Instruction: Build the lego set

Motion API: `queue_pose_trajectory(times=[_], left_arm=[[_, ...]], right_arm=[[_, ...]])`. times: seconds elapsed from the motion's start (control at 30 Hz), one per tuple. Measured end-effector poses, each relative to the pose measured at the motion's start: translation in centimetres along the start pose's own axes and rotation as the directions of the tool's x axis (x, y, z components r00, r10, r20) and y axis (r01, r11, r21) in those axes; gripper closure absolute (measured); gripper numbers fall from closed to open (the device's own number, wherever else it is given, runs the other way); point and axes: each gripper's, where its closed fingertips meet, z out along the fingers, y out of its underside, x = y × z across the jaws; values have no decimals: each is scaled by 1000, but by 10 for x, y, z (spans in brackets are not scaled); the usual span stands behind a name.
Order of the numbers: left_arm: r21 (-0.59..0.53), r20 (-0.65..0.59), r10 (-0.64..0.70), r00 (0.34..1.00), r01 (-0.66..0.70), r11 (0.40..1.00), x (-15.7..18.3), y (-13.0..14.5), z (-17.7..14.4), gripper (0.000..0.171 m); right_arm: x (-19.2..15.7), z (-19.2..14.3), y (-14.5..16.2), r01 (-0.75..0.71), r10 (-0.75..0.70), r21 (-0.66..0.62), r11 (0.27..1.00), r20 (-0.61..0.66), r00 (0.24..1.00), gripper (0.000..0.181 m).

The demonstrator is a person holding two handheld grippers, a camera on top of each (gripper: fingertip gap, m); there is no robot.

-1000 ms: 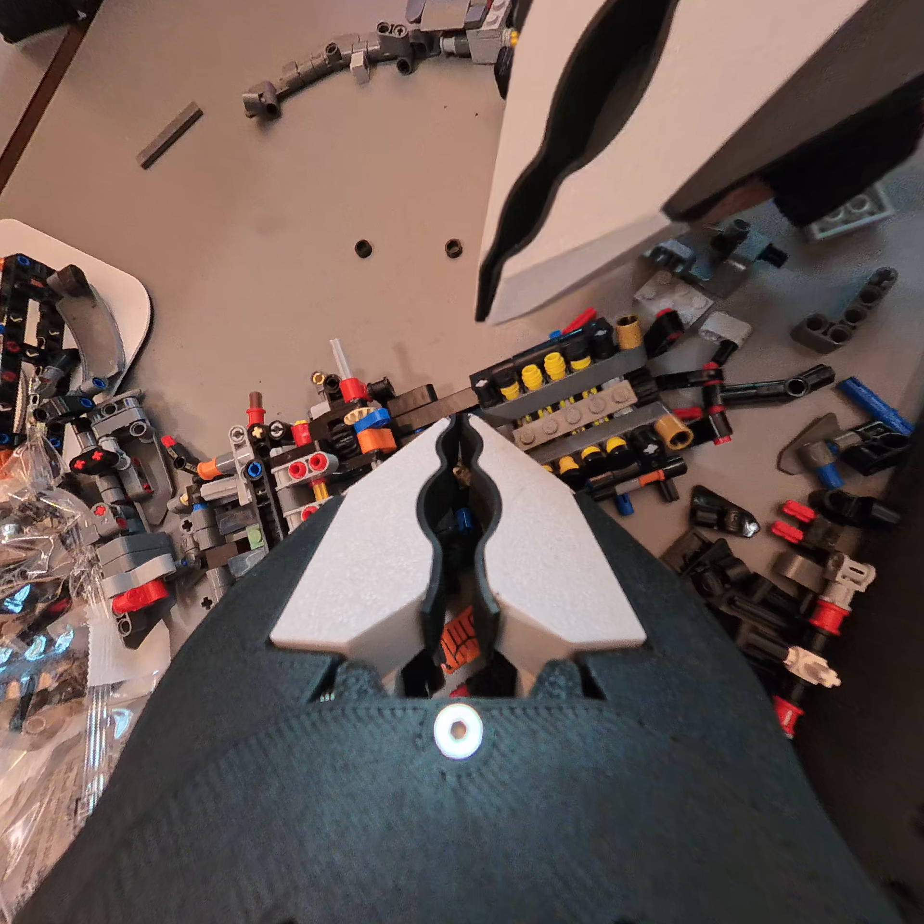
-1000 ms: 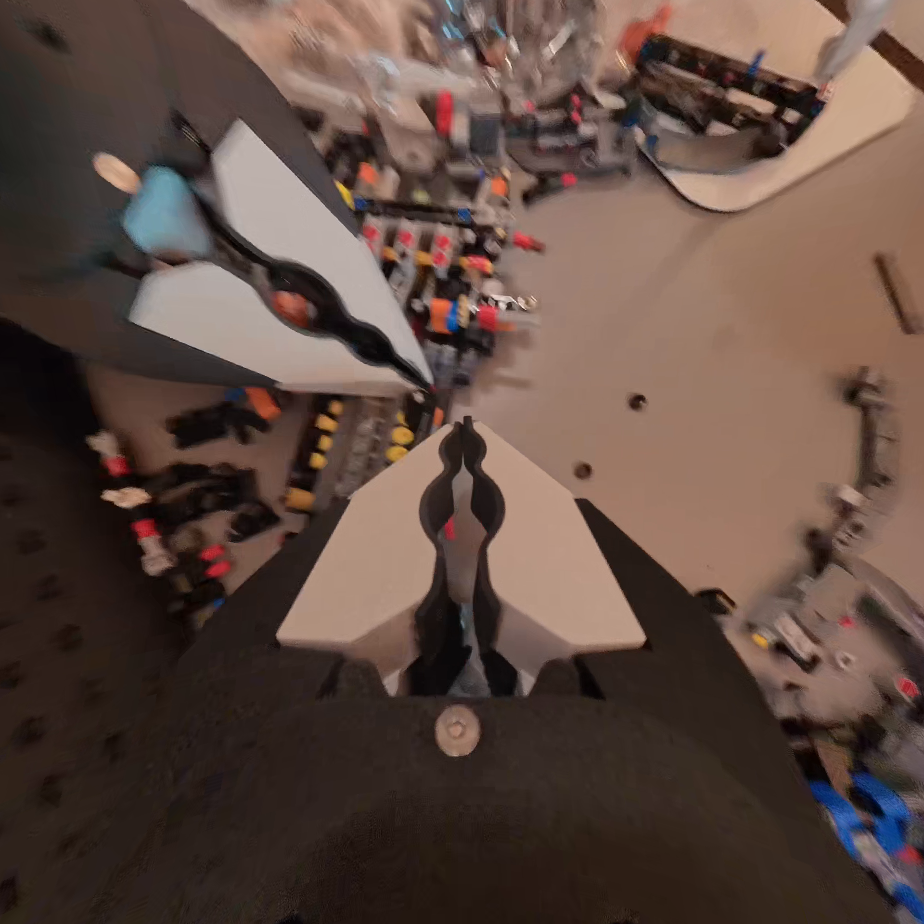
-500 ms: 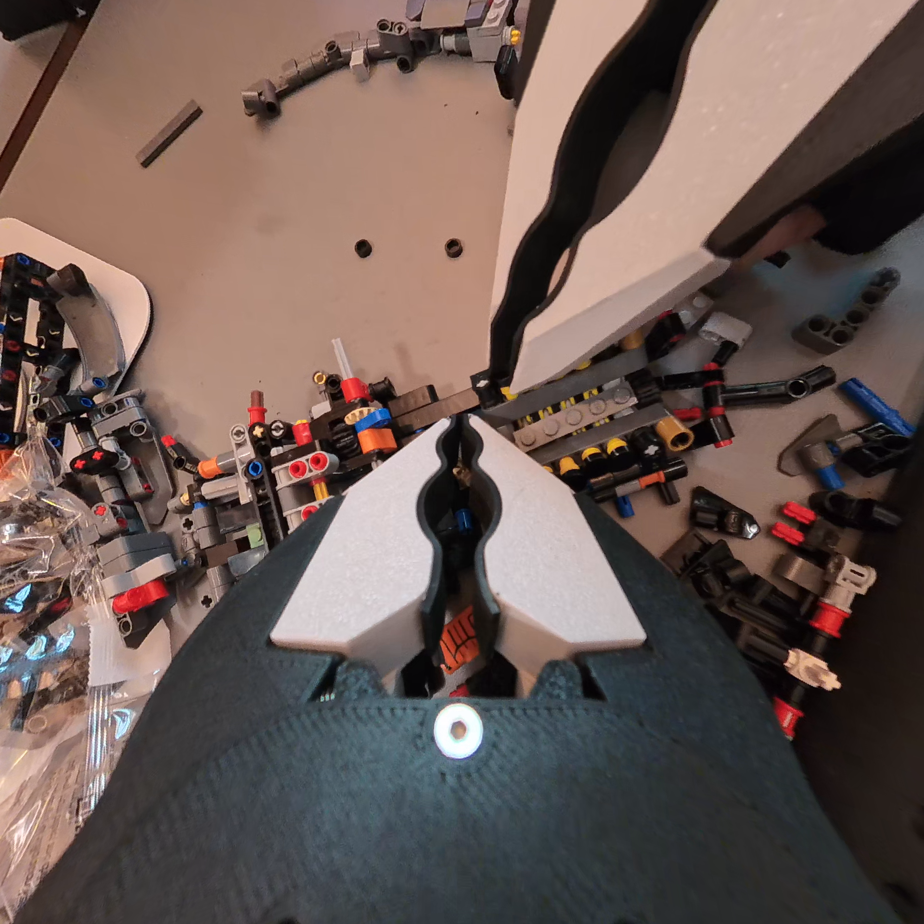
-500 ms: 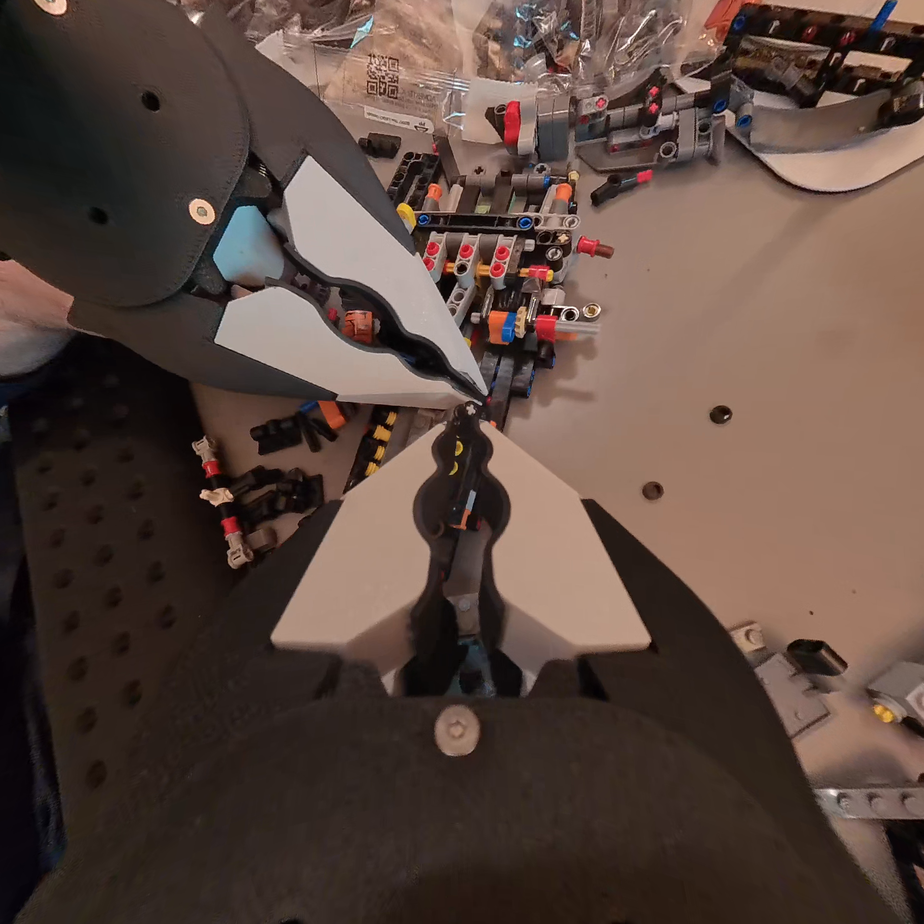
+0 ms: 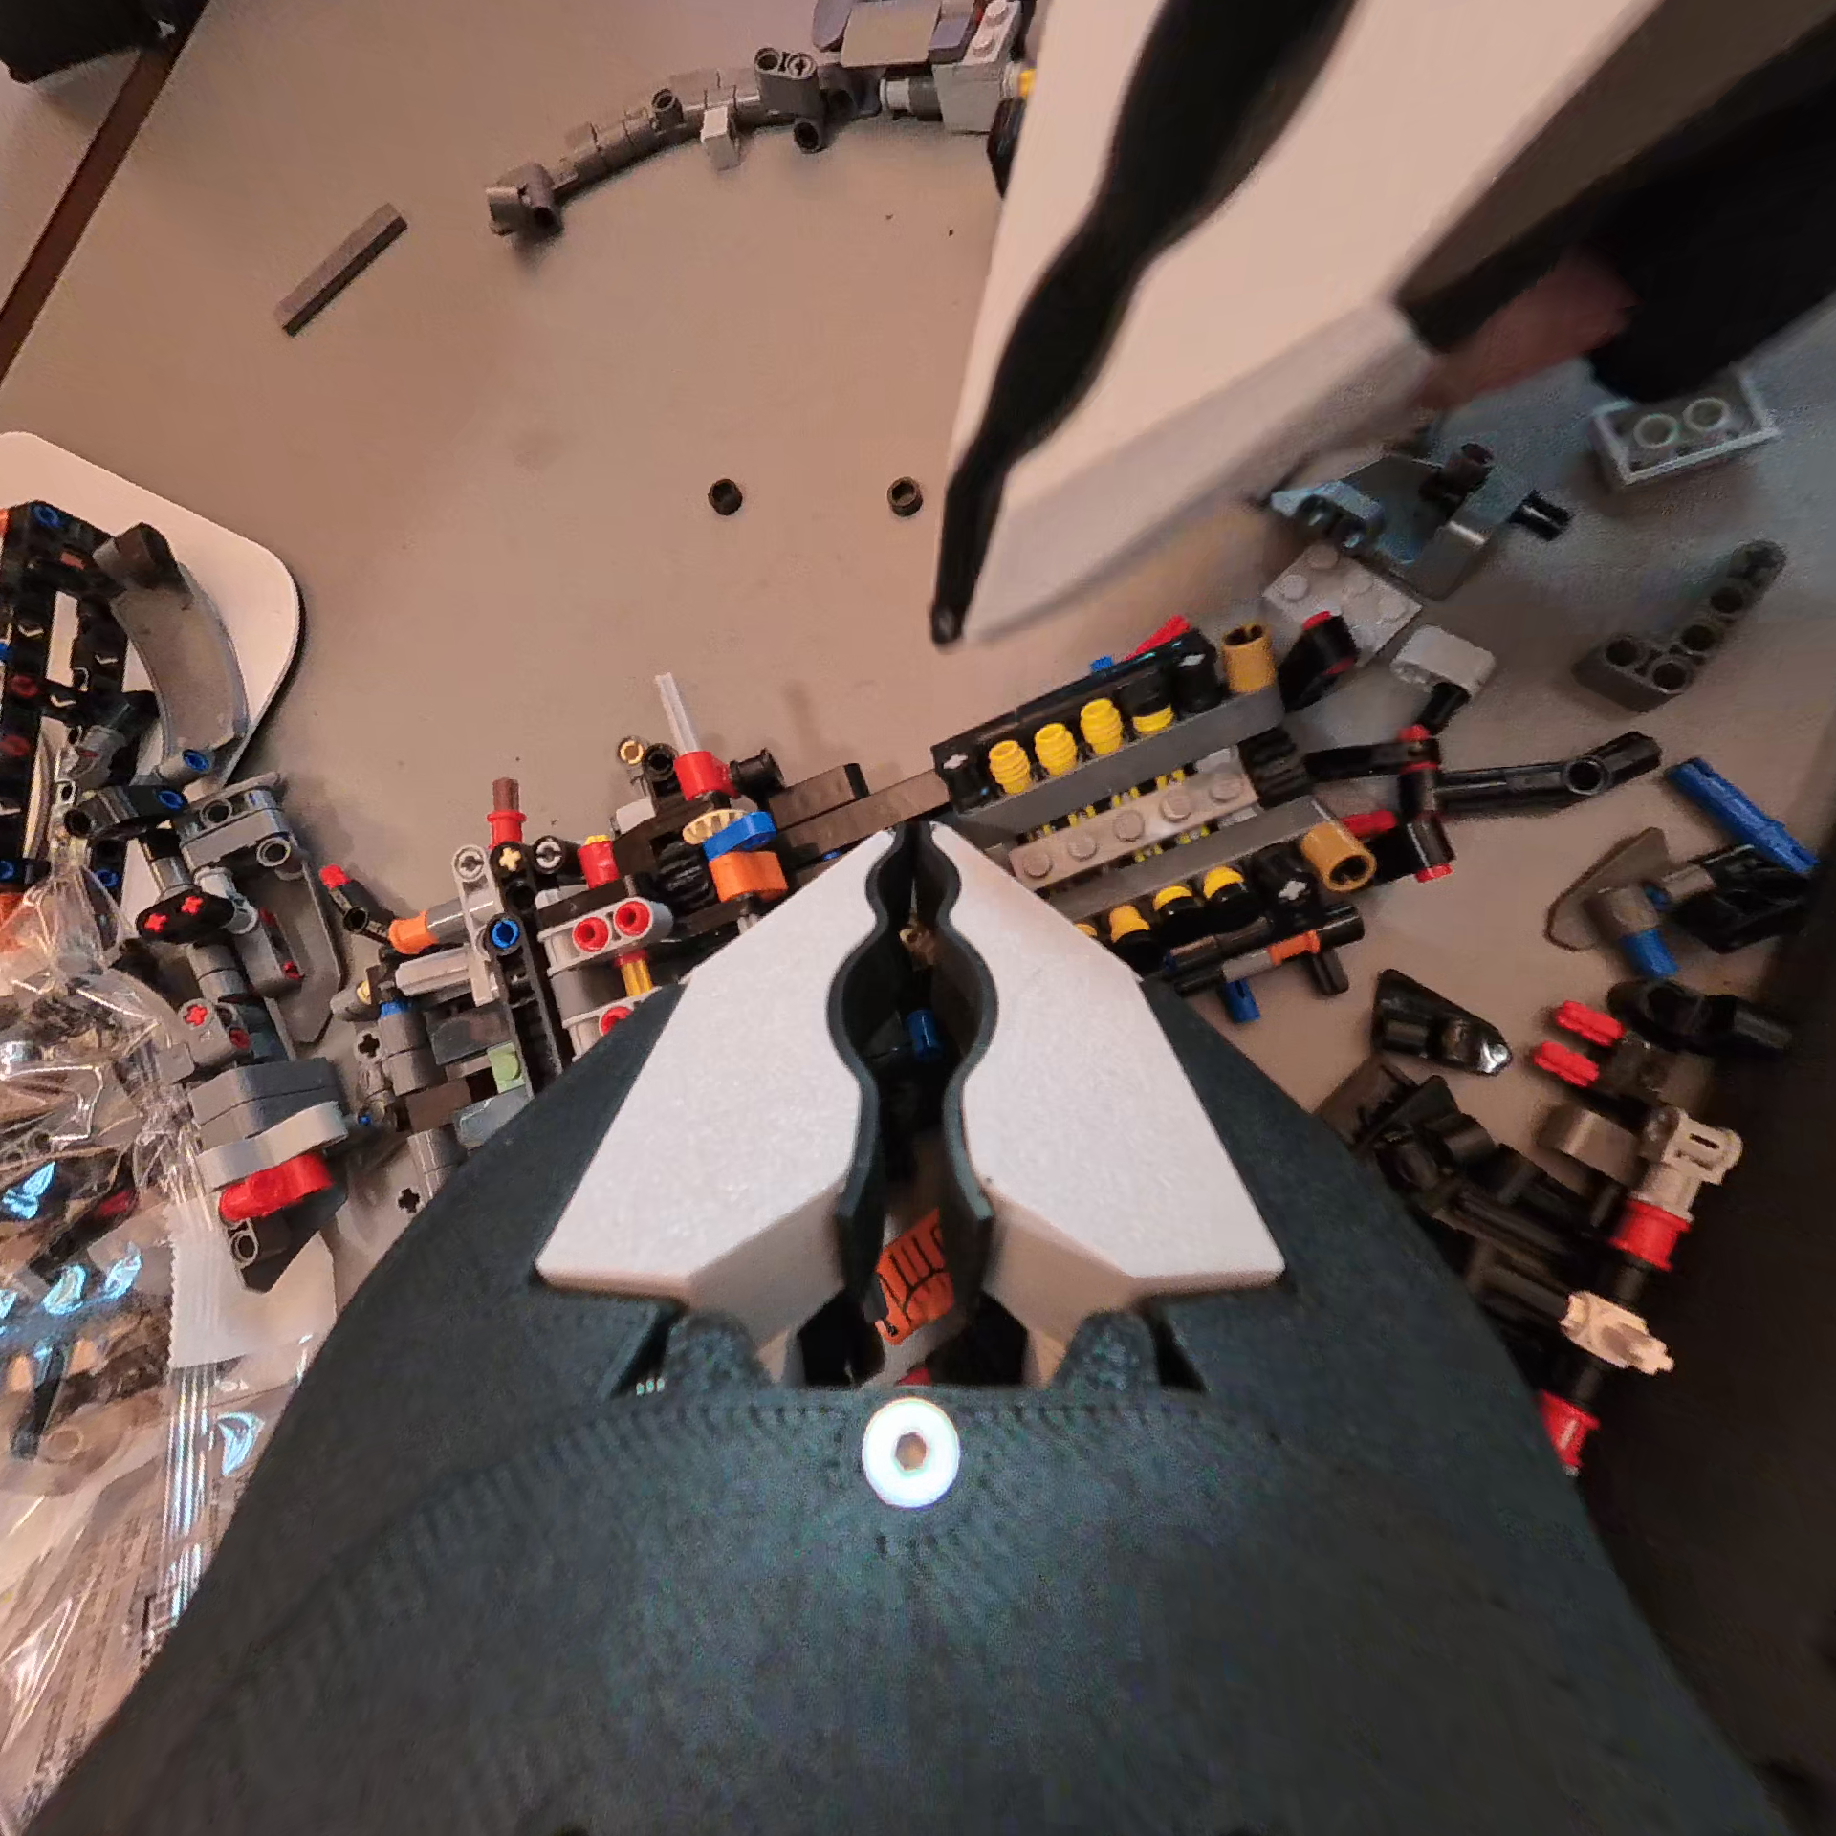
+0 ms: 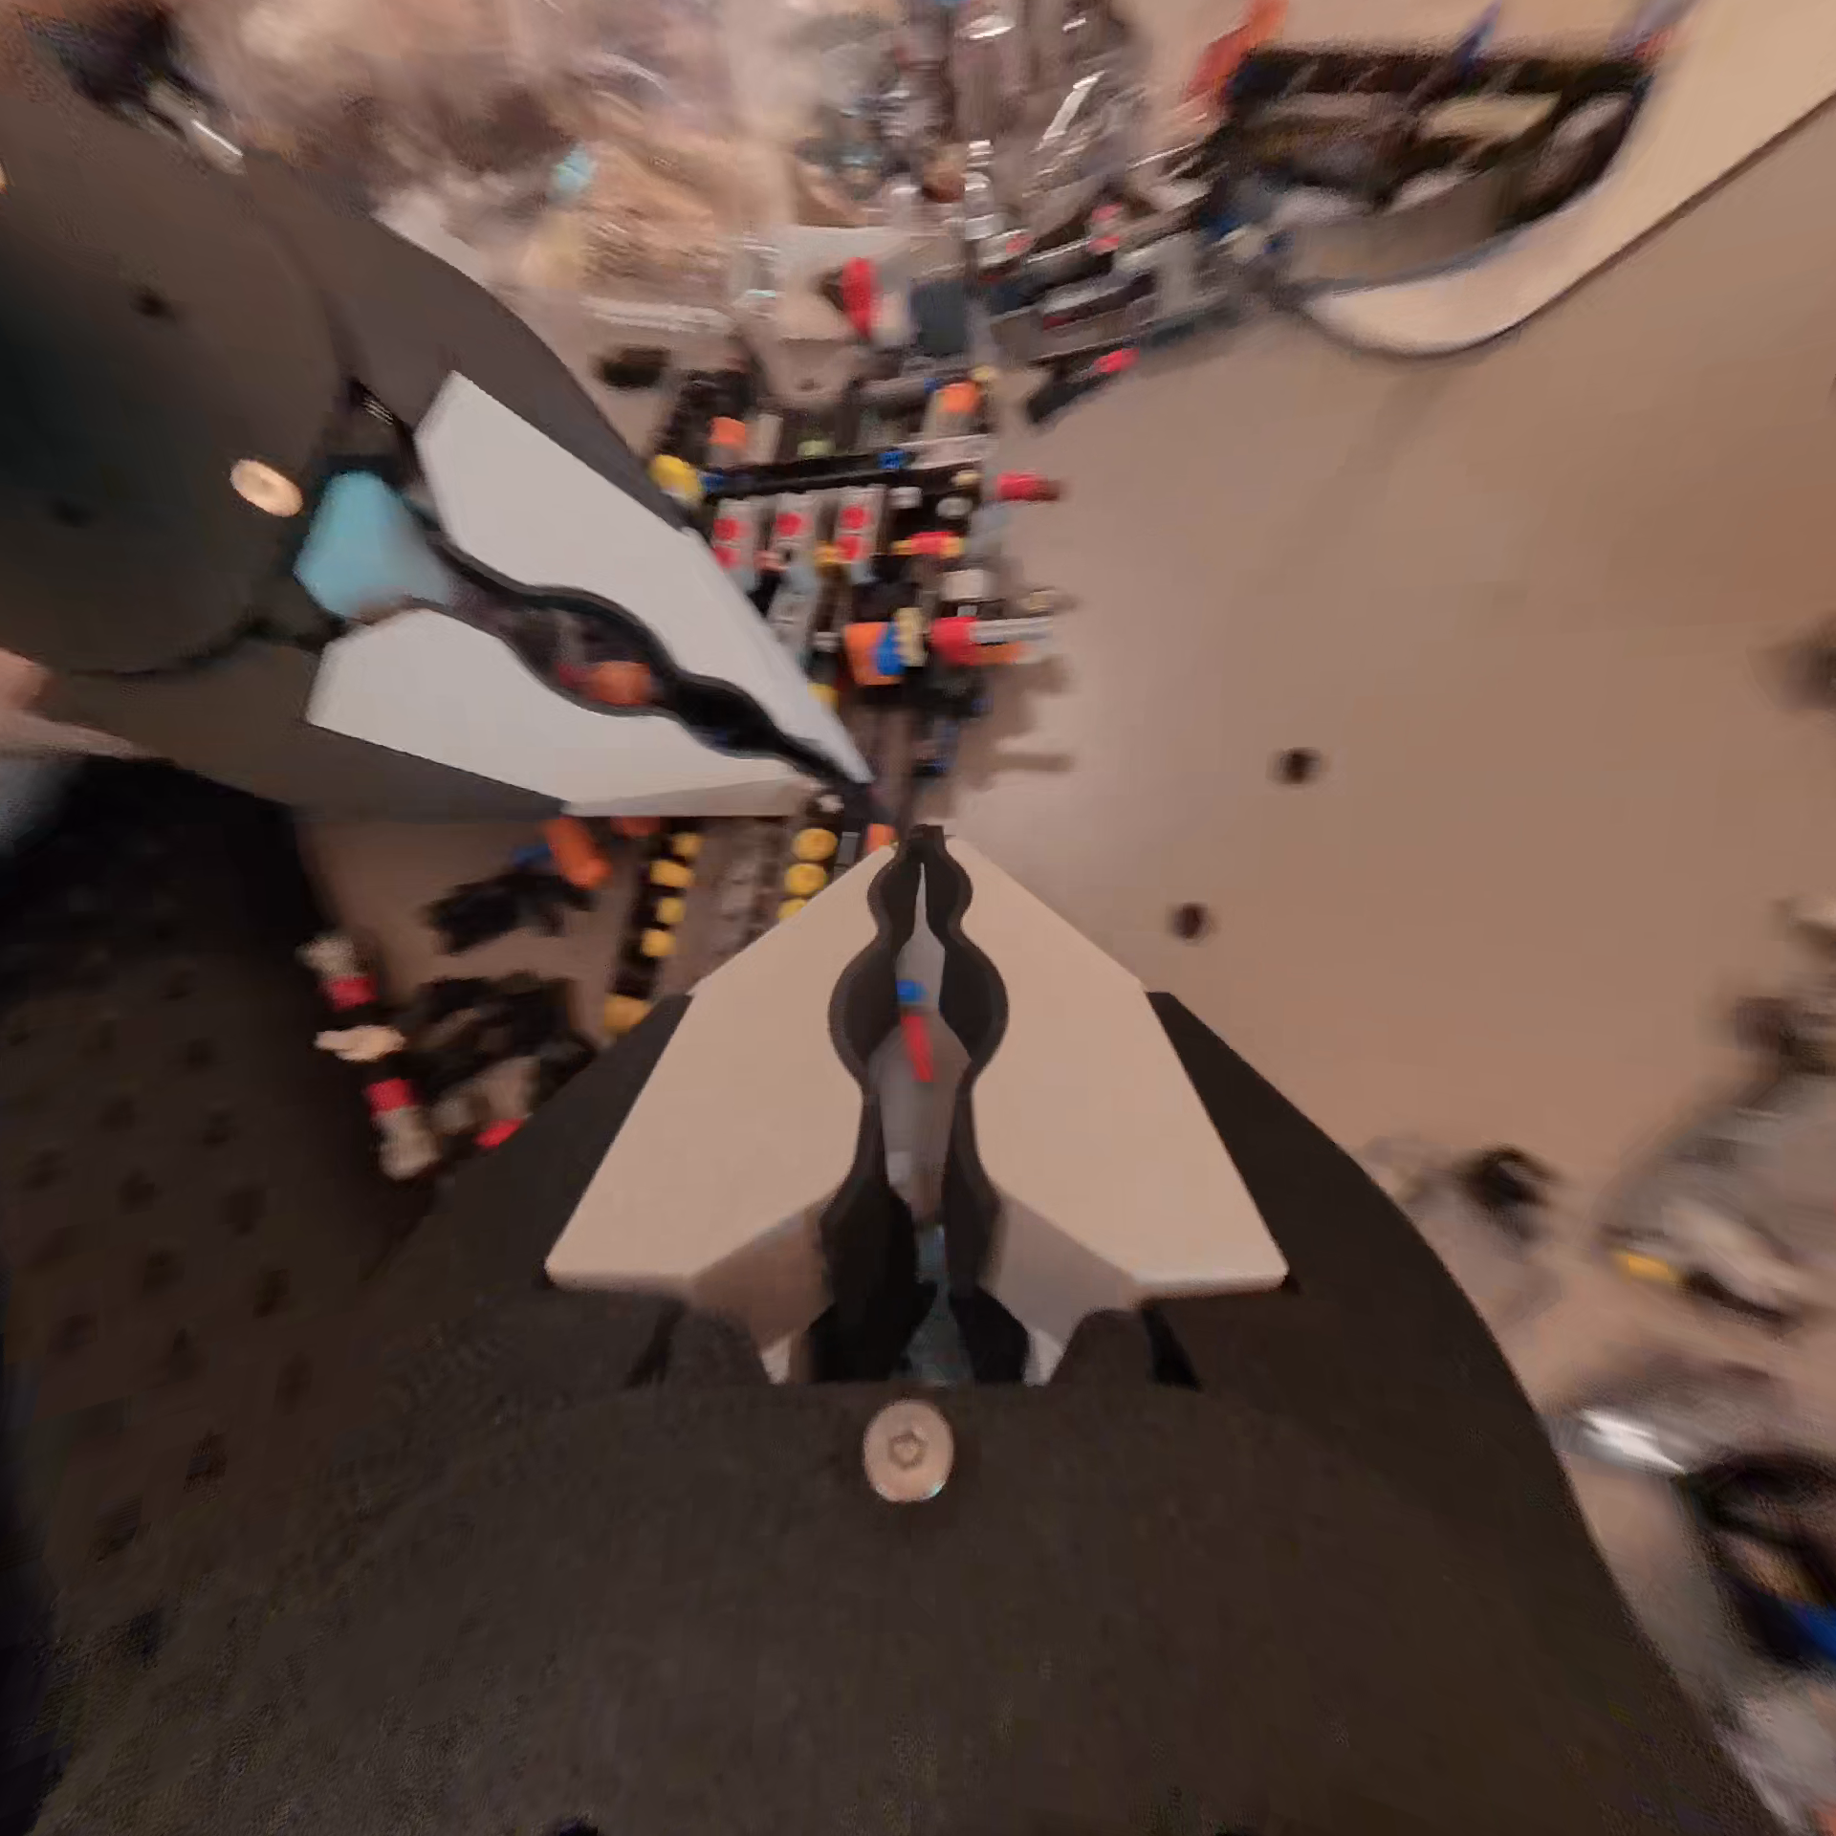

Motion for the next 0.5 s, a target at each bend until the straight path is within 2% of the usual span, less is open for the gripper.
queue_pose_trajectory(times=[0.07, 0.13, 0.23, 0.37, 0.5], left_arm=[[-1, 0, 1, 1000, -1, 1000, 0, 0, 0, 171], [1, 0, 2, 1000, -2, 1000, 0, 0, 0, 171], [3, -1, 2, 1000, -2, 1000, 0, 0, 0, 171], [3, -1, 2, 1000, -2, 1000, 0, 0, -1, 171], [3, -2, 1, 1000, -1, 1000, 1, 0, -1, 171]], right_arm=[[-15, 1, -3, 78, -78, 9, 997, 30, 996, 181], [-18, 5, 3, 114, -114, -36, 993, 25, 993, 181], [-16, -2, 6, 45, -42, -24, 999, 105, 994, 181], [-15, -16, 10, 39, -37, -14, 999, 155, 987, 181], [-23, -14, 17, 44, -32, -53, 998, 205, 978, 171]])
